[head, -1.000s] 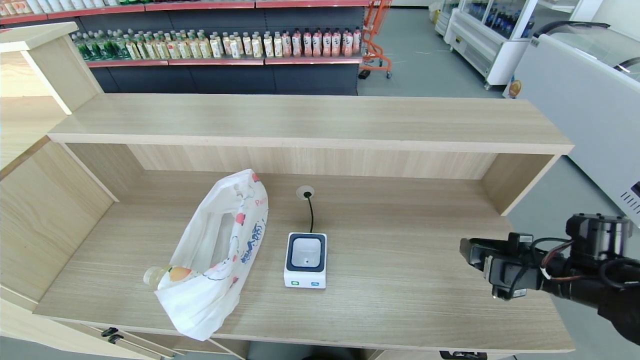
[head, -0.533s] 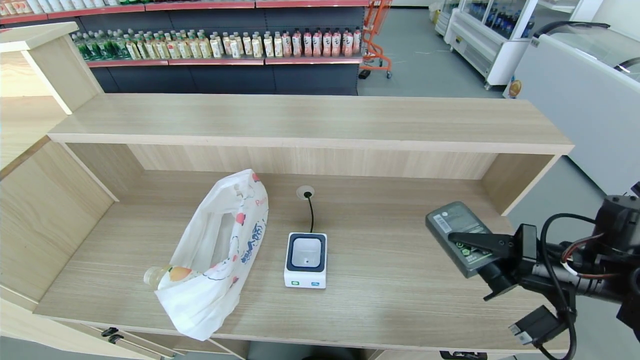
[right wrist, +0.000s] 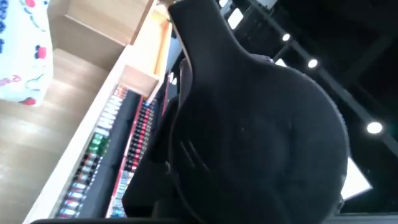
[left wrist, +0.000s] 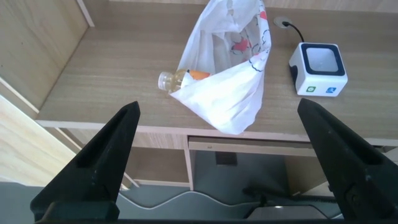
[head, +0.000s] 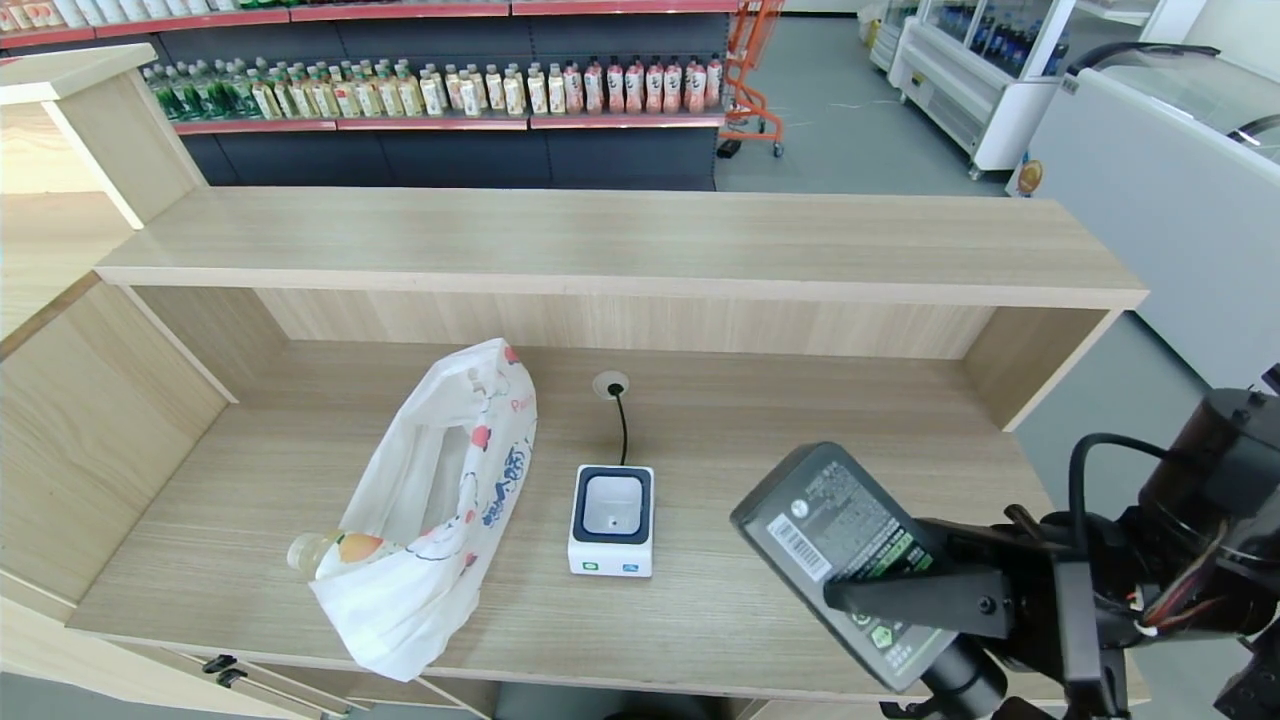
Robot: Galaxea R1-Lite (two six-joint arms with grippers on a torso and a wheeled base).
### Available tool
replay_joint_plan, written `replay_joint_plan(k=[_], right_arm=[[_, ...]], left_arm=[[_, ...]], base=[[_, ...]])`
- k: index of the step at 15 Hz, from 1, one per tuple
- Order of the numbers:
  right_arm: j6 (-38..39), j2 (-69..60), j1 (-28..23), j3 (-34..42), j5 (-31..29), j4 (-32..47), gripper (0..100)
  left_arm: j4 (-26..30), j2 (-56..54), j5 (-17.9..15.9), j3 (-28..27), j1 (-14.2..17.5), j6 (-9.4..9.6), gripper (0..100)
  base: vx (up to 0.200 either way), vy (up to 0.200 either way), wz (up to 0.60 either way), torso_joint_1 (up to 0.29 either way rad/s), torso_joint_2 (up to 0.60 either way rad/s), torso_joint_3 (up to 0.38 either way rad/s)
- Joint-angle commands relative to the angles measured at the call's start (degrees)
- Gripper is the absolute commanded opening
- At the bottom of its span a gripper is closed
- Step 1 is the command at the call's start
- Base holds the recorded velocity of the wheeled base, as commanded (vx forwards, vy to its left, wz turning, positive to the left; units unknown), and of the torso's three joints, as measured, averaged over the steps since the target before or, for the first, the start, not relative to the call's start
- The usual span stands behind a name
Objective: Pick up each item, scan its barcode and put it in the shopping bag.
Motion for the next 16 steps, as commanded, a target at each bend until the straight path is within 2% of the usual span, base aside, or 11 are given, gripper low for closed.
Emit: replay_joint_plan(k=[1,4,16], right_arm=[[-0.79,-1.83,3.11,0.6,0.94,0.07,0],[-0.97,-0.16,7.24,0.07,0.77,0.34,0],[-2.28,0.11,4.61,1.3,1.2,1.3,0]], left_arm=[[-0.02,0.01,-0.02,0.0,0.01,-0.04,100],[-0.02,0.01,-0.02,0.0,0.01,-0.04,100],[-0.02,0.01,-0.02,0.0,0.01,-0.04,100]], base=[[0.0,0.0,0.0,0.0,0.0,0.0],[0.0,0.0,0.0,0.0,0.0,0.0],[0.0,0.0,0.0,0.0,0.0,0.0]])
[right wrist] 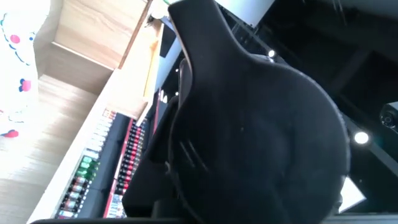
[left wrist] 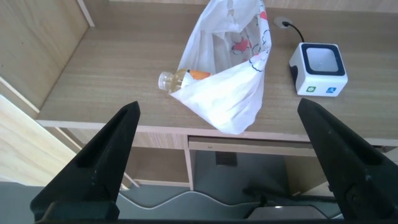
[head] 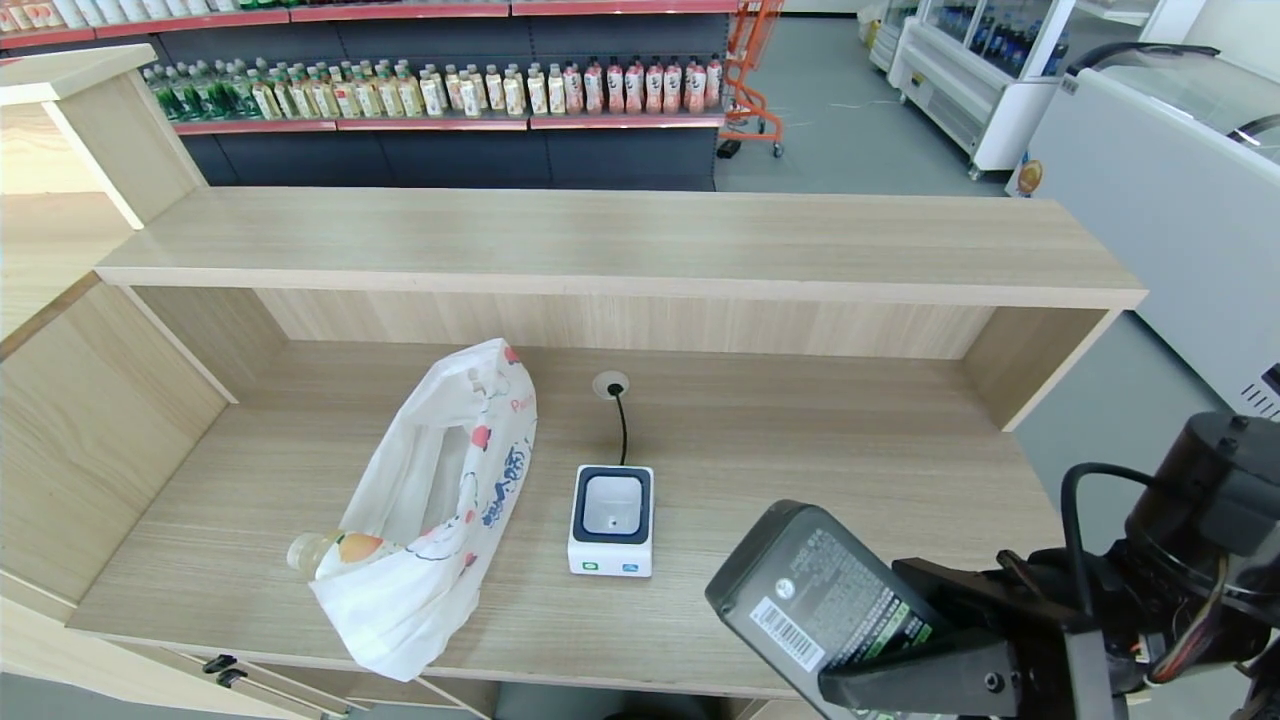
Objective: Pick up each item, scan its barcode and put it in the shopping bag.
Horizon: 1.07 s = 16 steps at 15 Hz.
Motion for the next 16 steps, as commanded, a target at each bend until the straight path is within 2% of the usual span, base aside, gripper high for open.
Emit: replay_joint_plan(k=[1,4,16], right_arm=[[-0.28,0.42,0.0,0.28,0.02,0.4,0],[-2.57,1.74,0.35,0.46,0.11,2.78,0],[-1.95,10.26,0.26,-2.71,0.37,4.18,0]], left_arm=[[-0.02,0.01,0.01,0.0,0.01,-0.02,100],[-0.02,0.01,0.01,0.0,0.01,-0.02,100],[-0.02,0.01,0.01,0.0,-0.08,-0.02,100]], base=[[0.0,0.0,0.0,0.0,0.0,0.0],[0.0,0.0,0.0,0.0,0.0,0.0],[0.0,0.0,0.0,0.0,0.0,0.0]])
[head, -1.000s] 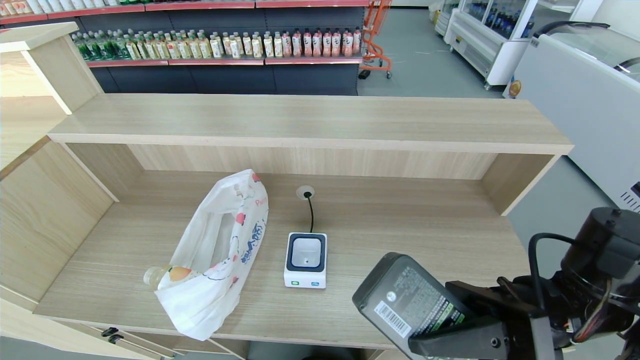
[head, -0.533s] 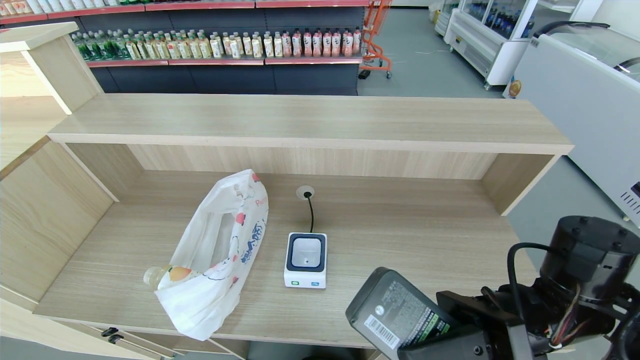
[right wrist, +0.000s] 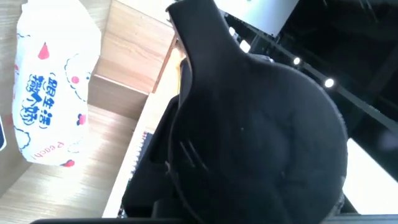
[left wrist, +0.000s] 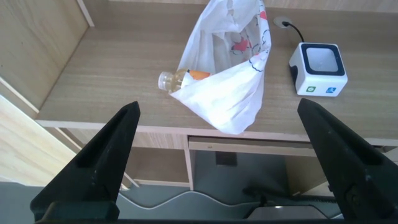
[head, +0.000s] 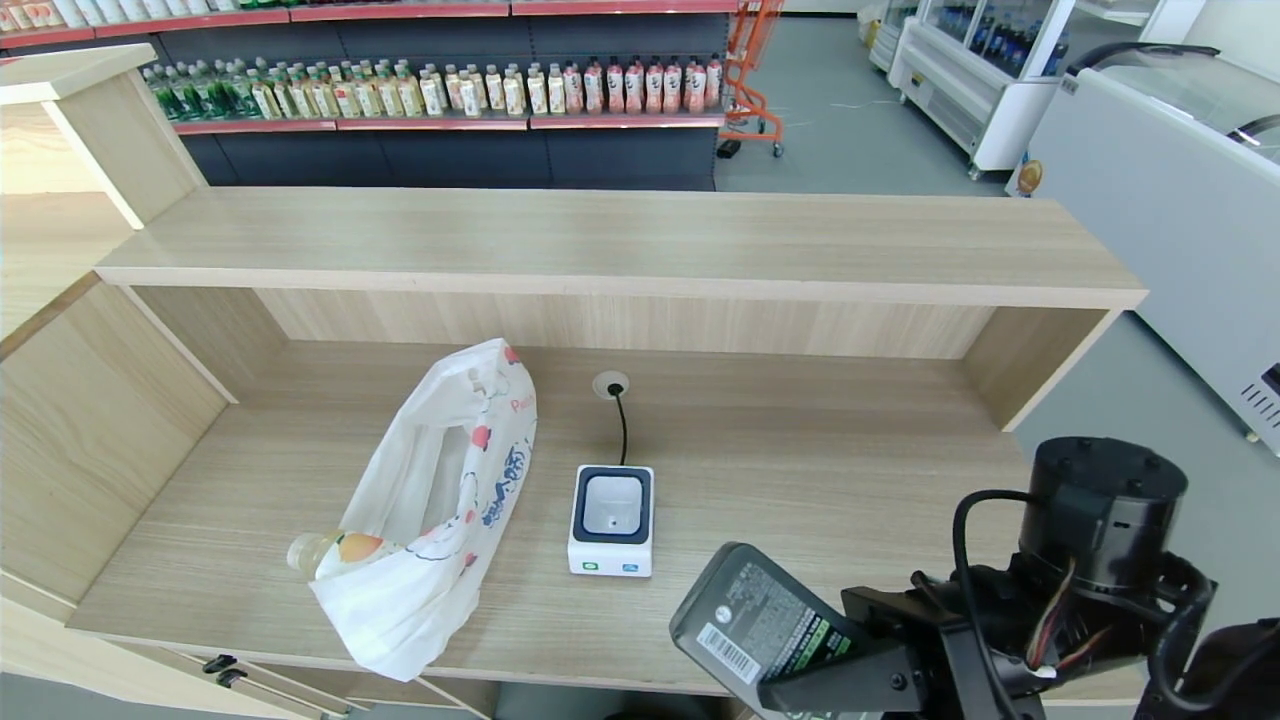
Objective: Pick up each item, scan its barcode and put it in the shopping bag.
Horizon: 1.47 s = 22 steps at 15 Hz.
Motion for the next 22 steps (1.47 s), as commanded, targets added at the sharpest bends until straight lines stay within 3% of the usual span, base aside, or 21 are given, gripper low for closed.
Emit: replay_joint_plan(k=[1,3,22], right_arm=[[0.11,2.35,0.63,-1.97,-0.04,0.97,0],[0.2,4.64,2.21,-5.31,-0.04,3.34,0],[3.98,14.66,4.41,-10.24,-0.04,5.1,0]], left_arm=[[-0.02,-0.01,0.05,0.0,0.04,-0.02,100],[-0.02,-0.01,-0.04,0.0,0.04,-0.02,100],[-0.02,-0.01,-0.04,0.0,0.04,-0.02,100]], base=[[0.0,0.0,0.0,0.0,0.0,0.0],[0.0,0.0,0.0,0.0,0.0,0.0],[0.0,0.0,0.0,0.0,0.0,0.0]])
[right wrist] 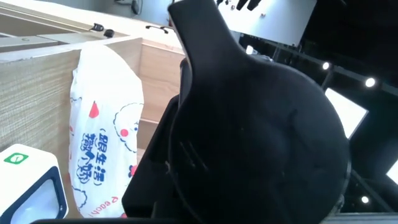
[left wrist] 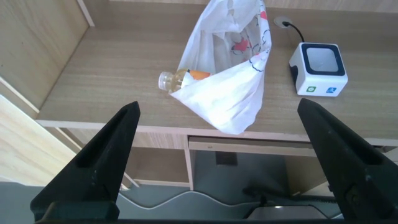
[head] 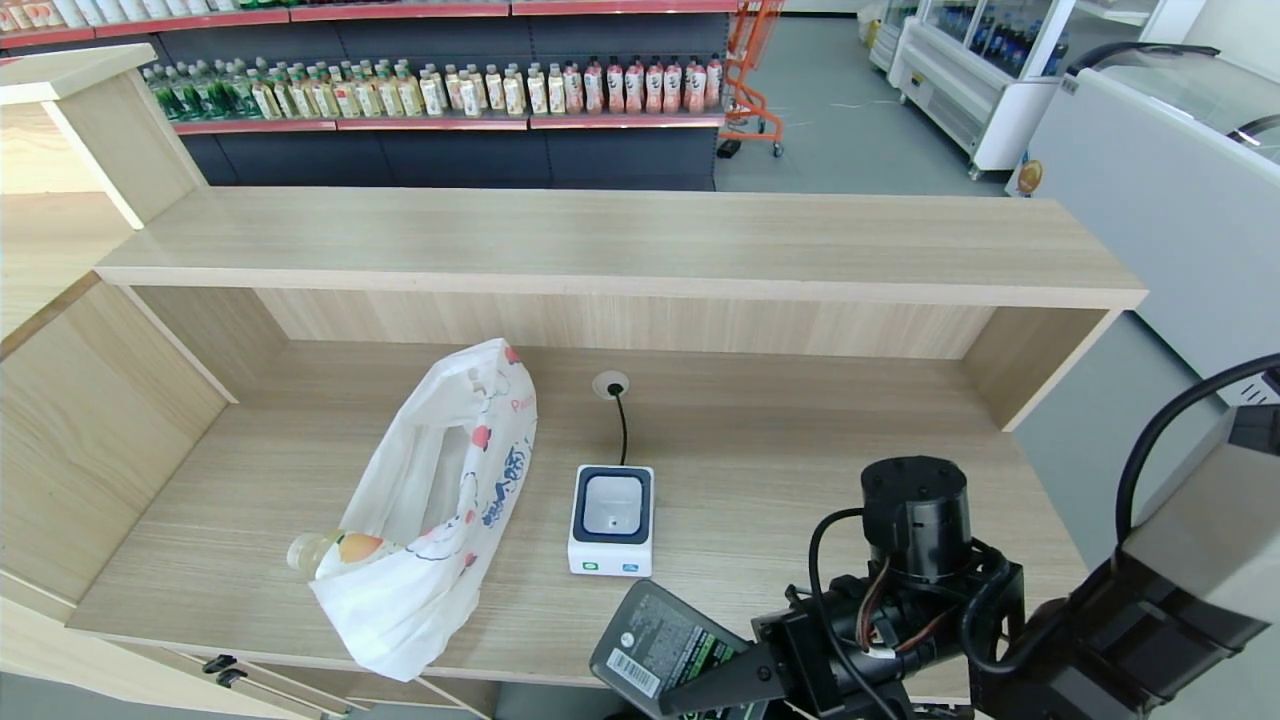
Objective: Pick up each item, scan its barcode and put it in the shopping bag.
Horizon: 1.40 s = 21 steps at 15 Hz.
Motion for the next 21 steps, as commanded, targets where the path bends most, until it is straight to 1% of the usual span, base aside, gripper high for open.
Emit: replay_joint_plan(k=[1,10,11,12,13,14,15,16,17,18,19,20,21], right_arm=[[0.02,0.58,0.02,-0.25,0.11,-0.02,0],[0.81,1.11,-0.24,-0.6,0.72,-0.02,0],[1.69,1.38,-0.33,-0.51,0.72,-0.02,0],[4.68,1.02,-0.42,-0.6,0.55,-0.02,0],[9.6,-1.35,-1.74,-1.3,-0.42,-0.02,0],[16.63,-4.69,-3.05,-0.6,-5.34,0.68,0],[24.28,-9.0,-4.72,1.34,-14.48,2.88,0],[34.03,-16.03,-5.78,6.17,-25.29,6.39,0],[42.12,-22.71,-7.1,10.3,-33.11,8.42,0],[52.84,-30.0,-10.35,11.09,-39.44,11.49,0],[62.33,-33.34,-13.07,10.83,-39.27,16.15,0],[77.19,-36.42,-16.94,8.98,-39.27,19.4,0],[89.32,-38.79,-19.84,8.1,-39.53,21.69,0]], left_arm=[[-0.02,0.01,-0.02,0.0,0.01,-0.04,100],[-0.02,0.01,-0.02,0.0,0.01,-0.04,100],[-0.02,0.01,-0.02,0.0,0.01,-0.04,100],[-0.02,0.01,-0.02,0.0,0.01,-0.04,100],[-0.02,0.01,-0.02,0.0,0.01,-0.04,100],[-0.02,0.01,-0.02,0.0,0.01,-0.04,100],[-0.02,0.01,0.07,0.0,0.01,-0.04,100],[-0.02,0.01,-0.02,0.0,0.01,-0.04,100],[-0.02,0.01,0.07,0.0,0.01,-0.04,100],[-0.02,0.01,0.07,0.0,0.01,-0.04,100],[-0.02,0.01,-0.02,0.0,0.01,-0.04,100],[-0.02,0.01,-0.02,0.0,0.01,-0.04,100],[-0.02,0.01,-0.02,0.0,0.01,-0.04,100]], base=[[0.0,0.0,0.0,0.0,0.0,0.0],[0.0,0.0,0.0,0.0,0.0,0.0],[0.0,0.0,0.0,0.0,0.0,0.0],[0.0,0.0,0.0,0.0,0.0,0.0],[0.0,0.0,0.0,0.0,0.0,0.0],[0.0,0.0,0.0,0.0,0.0,0.0],[0.0,0.0,0.0,0.0,0.0,0.0],[0.0,0.0,0.0,0.0,0.0,0.0],[0.0,0.0,0.0,0.0,0.0,0.0],[0.0,0.0,0.0,0.0,0.0,0.0],[0.0,0.0,0.0,0.0,0.0,0.0],[0.0,0.0,0.0,0.0,0.0,0.0],[0.0,0.0,0.0,0.0,0.0,0.0]])
